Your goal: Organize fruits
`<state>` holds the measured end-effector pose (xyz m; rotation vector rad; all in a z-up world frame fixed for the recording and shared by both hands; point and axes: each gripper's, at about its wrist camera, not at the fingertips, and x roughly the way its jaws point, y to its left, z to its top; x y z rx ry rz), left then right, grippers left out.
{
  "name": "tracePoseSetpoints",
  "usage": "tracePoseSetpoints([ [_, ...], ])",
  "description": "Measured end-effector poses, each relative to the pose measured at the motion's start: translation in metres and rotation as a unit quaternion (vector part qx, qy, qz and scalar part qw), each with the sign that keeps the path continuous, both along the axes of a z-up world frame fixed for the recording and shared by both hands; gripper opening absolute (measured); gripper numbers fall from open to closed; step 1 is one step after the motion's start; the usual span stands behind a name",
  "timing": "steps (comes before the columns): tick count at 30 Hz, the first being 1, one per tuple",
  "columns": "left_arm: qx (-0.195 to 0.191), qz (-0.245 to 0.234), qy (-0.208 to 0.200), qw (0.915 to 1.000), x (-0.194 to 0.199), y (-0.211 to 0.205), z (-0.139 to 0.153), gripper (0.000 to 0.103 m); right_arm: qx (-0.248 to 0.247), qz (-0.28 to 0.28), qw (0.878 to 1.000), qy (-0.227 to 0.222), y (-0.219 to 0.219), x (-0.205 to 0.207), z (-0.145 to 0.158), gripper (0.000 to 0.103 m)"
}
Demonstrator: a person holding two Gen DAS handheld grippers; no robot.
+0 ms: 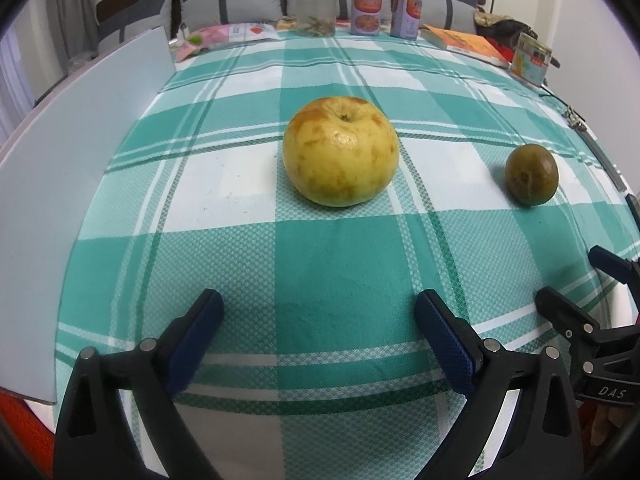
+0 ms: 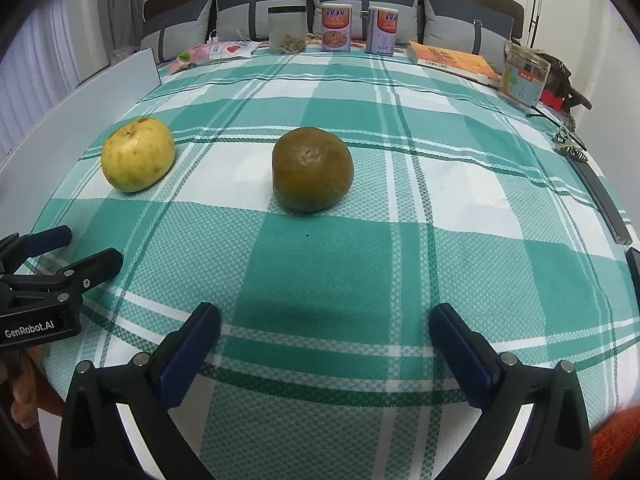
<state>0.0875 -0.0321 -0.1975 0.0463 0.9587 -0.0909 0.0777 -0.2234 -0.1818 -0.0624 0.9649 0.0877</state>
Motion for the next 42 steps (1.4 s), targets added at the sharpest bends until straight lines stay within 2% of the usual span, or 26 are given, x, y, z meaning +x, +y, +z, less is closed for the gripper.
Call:
tracePoseSetpoints([
  [21, 0.002, -0.005, -0.009, 0.9999, -0.002, 0.0, -0.001, 0.1, 0.001, 0.0, 1.0, 0.0, -0.001, -0.001, 0.001, 0.103],
  [23, 0.005, -0.006, -0.019, 0.9998, -0.006, 0.0, -0.001, 0.1, 0.002, 0.006, 1.0, 0.008, -0.002, 0.0, 0.002, 0.103],
  [25, 0.013, -0.027, 0.006, 0.9995, -0.002, 0.0, 0.004, 0.099, 0.01, 0.024, 0.999, 0.036, -0.007, 0.007, 0.006, 0.102],
  [26, 0.004, -0.044, 0.019, 0.9988, 0.004, 0.002, 0.009, 0.099, 0.025, 0.016, 0.999, 0.035, -0.016, 0.01, 0.013, 0.101],
  [28, -0.044, -0.076, 0.018, 0.996, 0.016, 0.012, 0.026, 0.099, 0.058, -0.001, 0.998, 0.023, -0.033, 0.018, 0.027, 0.101],
  [30, -0.078, -0.101, 0.024, 0.9915, 0.033, 0.019, 0.041, 0.099, 0.08, 0.005, 0.996, 0.043, -0.04, 0.035, 0.034, 0.101],
  [32, -0.082, -0.121, 0.041, 0.9883, 0.051, 0.016, 0.048, 0.099, 0.083, 0.04, 0.994, 0.064, -0.033, 0.052, 0.04, 0.095],
  [35, -0.054, -0.137, 0.051, 0.9878, 0.073, 0.005, 0.048, 0.098, 0.057, 0.084, 0.99, 0.093, -0.012, 0.077, 0.041, 0.086],
  [40, -0.038, -0.126, 0.069, 0.9889, 0.096, -0.005, 0.042, 0.097, 0.074, 0.084, 0.985, 0.135, -0.004, 0.106, 0.031, 0.07],
  [42, -0.024, -0.129, 0.074, 0.9886, 0.099, -0.009, 0.037, 0.097, 0.072, 0.086, 0.982, 0.152, -0.002, 0.112, 0.025, 0.058],
])
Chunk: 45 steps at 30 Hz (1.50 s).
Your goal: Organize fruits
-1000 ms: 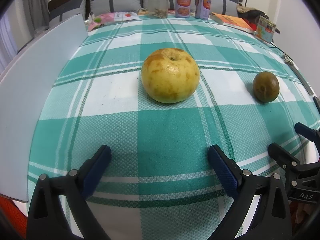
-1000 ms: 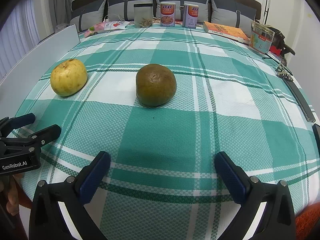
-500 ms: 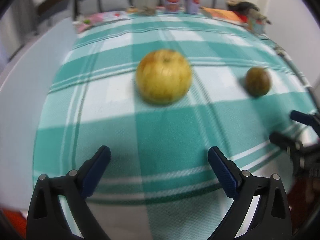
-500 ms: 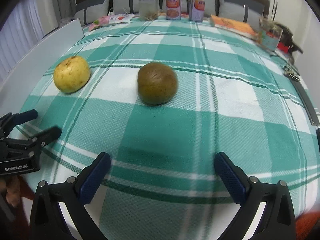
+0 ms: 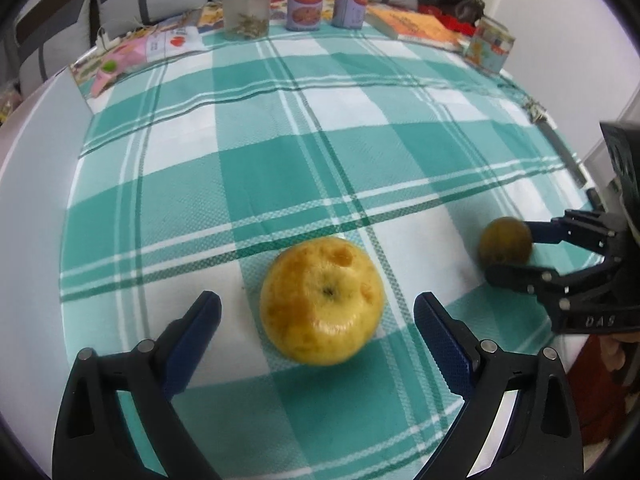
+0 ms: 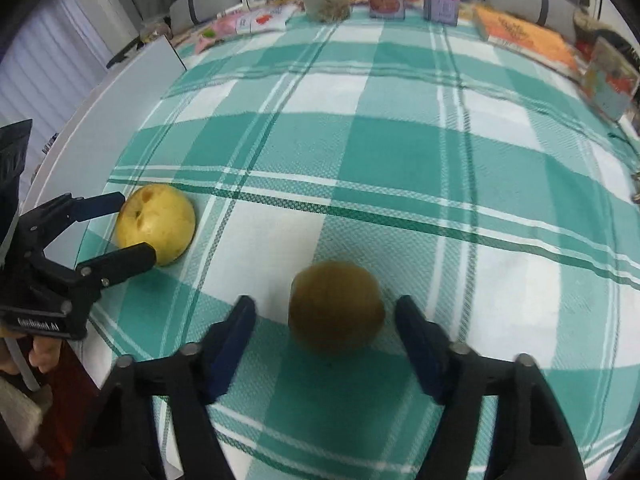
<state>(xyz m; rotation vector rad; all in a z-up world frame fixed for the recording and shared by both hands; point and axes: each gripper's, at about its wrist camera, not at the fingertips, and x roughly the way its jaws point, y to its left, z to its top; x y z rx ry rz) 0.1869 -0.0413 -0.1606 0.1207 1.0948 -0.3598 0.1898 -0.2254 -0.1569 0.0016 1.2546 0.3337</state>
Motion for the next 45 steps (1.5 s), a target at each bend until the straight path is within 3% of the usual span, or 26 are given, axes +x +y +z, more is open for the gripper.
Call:
tracePoseSetpoints([
  [2, 0.023, -0.005, 0.002, 0.9997, 0.001, -0.005, -0.006, 0.097, -0.012, 0.0, 1.0, 0.01, 0.001, 0.004, -0.004, 0.047],
  [3, 0.027, -0.005, 0.002, 0.9996, 0.001, -0.006, -0.008, 0.092, -0.008, -0.001, 1.0, 0.01, 0.0, 0.004, -0.003, 0.047],
  [4, 0.02, -0.009, 0.005, 0.9997, 0.0, -0.005, -0.009, 0.068, -0.007, -0.002, 1.0, 0.011, -0.001, 0.006, -0.003, 0.047],
  [9, -0.01, 0.028, 0.004, 0.9996, -0.007, 0.008, 0.003, 0.067, 0.01, -0.004, 1.0, -0.008, -0.002, -0.003, 0.021, 0.047],
  [13, -0.119, 0.071, -0.013, 0.9902, -0.023, 0.063, 0.078, 0.067, 0.034, 0.032, 0.998, -0.039, 0.028, -0.002, 0.068, 0.047],
  [15, -0.142, 0.094, -0.038, 0.9847, -0.031, 0.105, 0.125, 0.067, 0.051, 0.061, 0.995, -0.058, 0.059, 0.002, 0.097, 0.047],
  [18, -0.141, 0.145, -0.066, 0.9771, -0.034, 0.176, 0.174, 0.067, 0.079, 0.122, 0.986, -0.086, 0.128, 0.013, 0.14, 0.047],
  [20, -0.121, 0.186, -0.078, 0.972, -0.032, 0.224, 0.188, 0.067, 0.102, 0.173, 0.975, -0.093, 0.191, 0.023, 0.165, 0.047],
  [24, -0.046, 0.275, -0.065, 0.9581, -0.022, 0.313, 0.163, 0.067, 0.111, 0.24, 0.96, -0.093, 0.293, 0.037, 0.178, 0.047],
  [28, -0.02, 0.338, 0.018, 0.9409, -0.004, 0.371, 0.089, 0.067, 0.065, 0.294, 0.951, -0.07, 0.391, 0.061, 0.149, 0.047],
  [31, -0.017, 0.348, 0.073, 0.9345, 0.007, 0.385, 0.044, 0.067, 0.016, 0.315, 0.948, -0.041, 0.432, 0.072, 0.109, 0.047],
  [36, -0.004, 0.352, 0.108, 0.9299, 0.018, 0.384, 0.009, 0.068, -0.045, 0.327, 0.944, -0.011, 0.466, 0.088, 0.06, 0.047],
  [41, -0.003, 0.359, 0.077, 0.9302, 0.011, 0.388, 0.019, 0.078, -0.055, 0.322, 0.945, 0.001, 0.472, 0.102, 0.047, 0.053],
  [45, 0.009, 0.363, 0.014, 0.9318, 0.0, 0.386, 0.064, 0.079, -0.025, 0.301, 0.953, -0.025, 0.46, 0.104, 0.08, 0.064],
])
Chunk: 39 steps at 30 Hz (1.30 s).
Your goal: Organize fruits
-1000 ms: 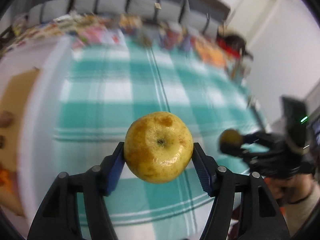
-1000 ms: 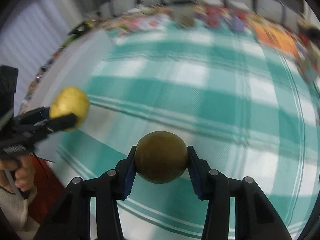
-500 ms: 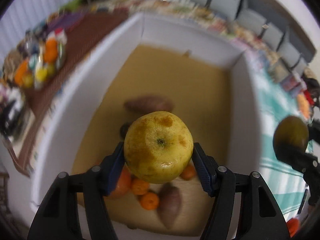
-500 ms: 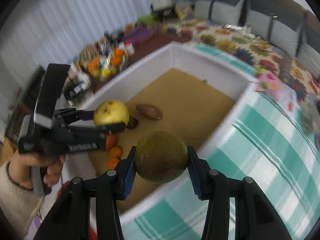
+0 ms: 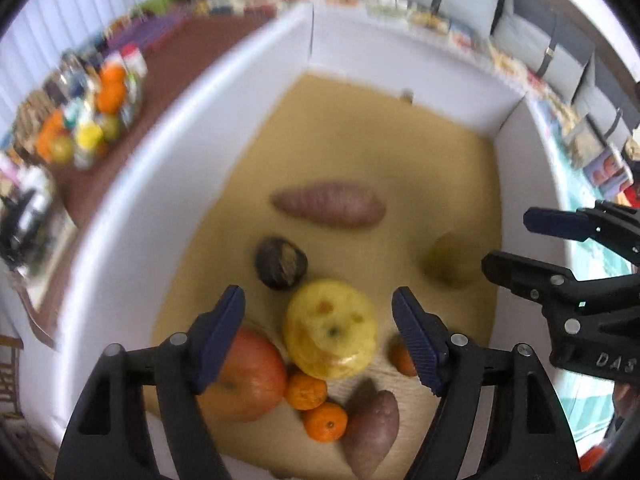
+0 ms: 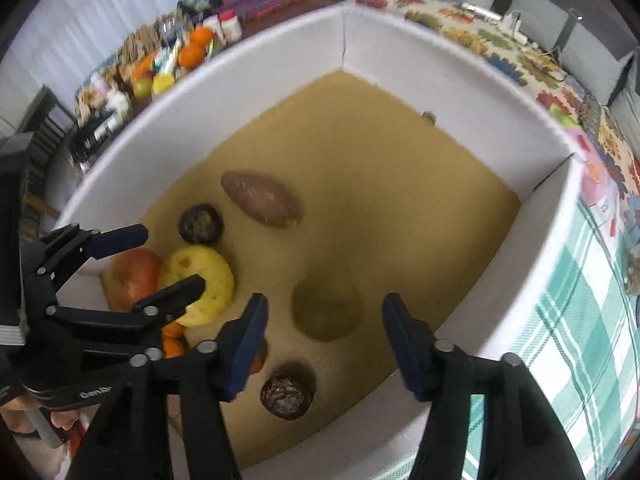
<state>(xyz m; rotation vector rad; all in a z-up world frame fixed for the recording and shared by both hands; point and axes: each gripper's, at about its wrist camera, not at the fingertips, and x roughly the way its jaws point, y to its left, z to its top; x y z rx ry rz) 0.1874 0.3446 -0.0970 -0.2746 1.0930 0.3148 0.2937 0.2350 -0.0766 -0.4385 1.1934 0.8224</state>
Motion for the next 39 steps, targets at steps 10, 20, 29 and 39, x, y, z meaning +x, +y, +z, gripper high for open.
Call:
tracePoseSetpoints([
  [10, 0.125, 0.01, -0.135, 0.9828, -0.065, -0.029, 0.136, 0.094, 0.054, -0.023, 0.995, -0.084, -0.04, -0.057, 0.126, 0.103],
  [20, 0.124, 0.076, -0.068, 0.987, -0.127, -0.038, 0.113, 0.094, 0.053, -0.067, 0.995, -0.055, -0.075, -0.127, 0.107, 0.103],
  [29, 0.113, 0.077, -0.069, 0.9882, -0.155, -0.044, 0.107, 0.094, 0.047, -0.081, 0.995, -0.032, -0.06, -0.145, 0.102, 0.103],
  [39, 0.079, 0.093, -0.056, 0.9909, -0.162, -0.029, 0.102, 0.094, 0.044, -0.064, 0.995, -0.058, -0.042, -0.158, 0.115, 0.103],
])
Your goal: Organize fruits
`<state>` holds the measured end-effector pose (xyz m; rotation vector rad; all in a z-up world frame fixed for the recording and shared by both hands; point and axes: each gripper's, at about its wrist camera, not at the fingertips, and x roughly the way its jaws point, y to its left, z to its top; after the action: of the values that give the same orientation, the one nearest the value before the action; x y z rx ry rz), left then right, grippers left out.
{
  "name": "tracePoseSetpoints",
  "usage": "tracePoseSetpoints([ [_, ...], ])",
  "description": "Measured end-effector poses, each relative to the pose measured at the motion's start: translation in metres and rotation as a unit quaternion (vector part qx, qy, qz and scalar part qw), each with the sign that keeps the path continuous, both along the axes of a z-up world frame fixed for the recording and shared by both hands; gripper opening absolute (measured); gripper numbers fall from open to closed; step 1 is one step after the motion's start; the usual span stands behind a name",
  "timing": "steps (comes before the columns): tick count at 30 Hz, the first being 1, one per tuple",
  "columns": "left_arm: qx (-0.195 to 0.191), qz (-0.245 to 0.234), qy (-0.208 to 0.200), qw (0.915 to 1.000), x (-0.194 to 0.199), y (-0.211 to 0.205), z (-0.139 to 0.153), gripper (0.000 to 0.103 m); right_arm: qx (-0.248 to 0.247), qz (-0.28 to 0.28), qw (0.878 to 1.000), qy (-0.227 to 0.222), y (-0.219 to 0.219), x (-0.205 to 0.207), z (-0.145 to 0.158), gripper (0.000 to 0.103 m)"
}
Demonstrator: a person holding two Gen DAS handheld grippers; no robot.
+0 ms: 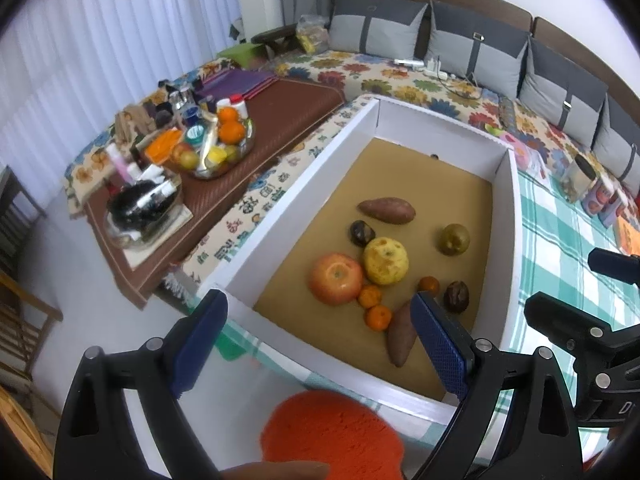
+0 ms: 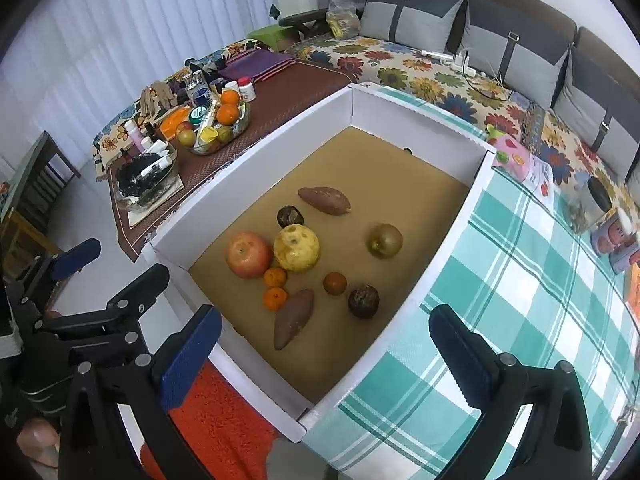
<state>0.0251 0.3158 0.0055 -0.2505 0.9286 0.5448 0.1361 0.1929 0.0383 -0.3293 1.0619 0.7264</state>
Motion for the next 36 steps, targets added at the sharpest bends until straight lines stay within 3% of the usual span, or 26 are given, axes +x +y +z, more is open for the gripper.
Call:
tracePoseSetpoints([
  [36, -0.001, 0.026, 0.006, 0.9996, -0.006, 0.021, 0.008, 0.094, -0.01, 0.019, 1.0, -0.006, 0.029, -0.006, 0.005, 0.103],
])
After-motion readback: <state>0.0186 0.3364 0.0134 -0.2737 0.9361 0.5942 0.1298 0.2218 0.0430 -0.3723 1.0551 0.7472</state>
